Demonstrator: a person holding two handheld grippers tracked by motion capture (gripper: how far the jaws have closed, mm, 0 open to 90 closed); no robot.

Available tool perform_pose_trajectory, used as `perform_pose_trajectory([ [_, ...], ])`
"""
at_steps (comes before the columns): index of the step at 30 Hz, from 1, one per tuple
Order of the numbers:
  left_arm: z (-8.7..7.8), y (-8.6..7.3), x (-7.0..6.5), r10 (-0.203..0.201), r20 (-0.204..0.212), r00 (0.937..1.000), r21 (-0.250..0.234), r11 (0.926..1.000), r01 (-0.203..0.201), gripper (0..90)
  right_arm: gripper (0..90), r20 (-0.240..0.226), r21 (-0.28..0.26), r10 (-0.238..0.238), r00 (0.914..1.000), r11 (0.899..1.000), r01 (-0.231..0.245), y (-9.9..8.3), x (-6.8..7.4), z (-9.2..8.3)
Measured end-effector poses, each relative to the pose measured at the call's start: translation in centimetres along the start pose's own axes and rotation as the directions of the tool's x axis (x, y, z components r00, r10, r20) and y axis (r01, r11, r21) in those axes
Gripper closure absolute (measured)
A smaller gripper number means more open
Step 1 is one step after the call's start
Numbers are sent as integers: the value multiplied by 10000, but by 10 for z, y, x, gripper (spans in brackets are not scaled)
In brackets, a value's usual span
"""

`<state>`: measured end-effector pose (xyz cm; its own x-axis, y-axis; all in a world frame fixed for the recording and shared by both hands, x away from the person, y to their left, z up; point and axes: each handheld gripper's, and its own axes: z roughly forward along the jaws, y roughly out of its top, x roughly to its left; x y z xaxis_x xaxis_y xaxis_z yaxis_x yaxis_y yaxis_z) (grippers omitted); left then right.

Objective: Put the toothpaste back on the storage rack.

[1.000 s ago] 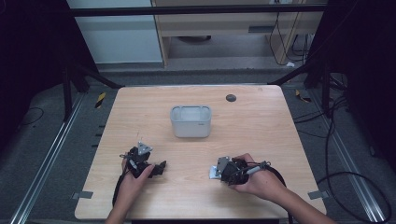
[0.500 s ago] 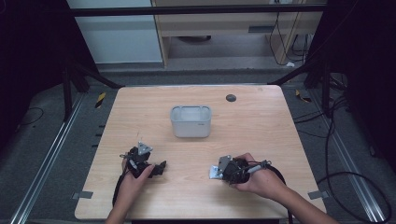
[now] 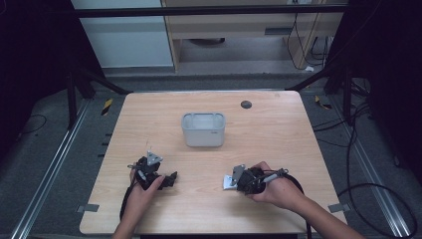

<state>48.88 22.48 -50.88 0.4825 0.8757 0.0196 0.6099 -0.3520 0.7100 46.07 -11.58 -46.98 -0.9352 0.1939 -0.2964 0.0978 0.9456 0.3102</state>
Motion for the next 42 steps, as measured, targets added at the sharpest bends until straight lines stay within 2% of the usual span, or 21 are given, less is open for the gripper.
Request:
perform_pose_trajectory([
  [7,0,0,0,2,-1,10000,3,10000,-2,0,706,-156,193,-138,9998,9997,141,1,-3,2],
  [10,0,0,0,1,-1,10000,0,10000,-1,0,733,-159,357,-407,9990,9985,412,4,-5,3],
  [15,0,0,0,2,-1,10000,3,10000,-2,0,751,-196,327,-454,9988,9984,460,4,-6,2],
  [28,0,0,0,2,-1,10000,2,10000,-2,0,786,-391,-61,-274,9989,9996,272,1,-7,-4],
  [30,0,0,0,0,-1,10000,0,10000,0,0,787,-459,-384,21,9989,9993,-38,2,-10,-8],
  [32,0,0,0,4,-3,10000,3,10000,-4,0,788,-504,-408,104,9987,9991,-125,2,-12,-10],
  [36,0,0,0,1,-2,10000,1,10000,-1,0,789,-489,-476,127,9987,9988,-151,2,-14,-11],
  [42,0,0,0,0,-3,10000,0,10000,0,0,790,-174,-515,121,9998,9986,-130,5,-23,-22],
])
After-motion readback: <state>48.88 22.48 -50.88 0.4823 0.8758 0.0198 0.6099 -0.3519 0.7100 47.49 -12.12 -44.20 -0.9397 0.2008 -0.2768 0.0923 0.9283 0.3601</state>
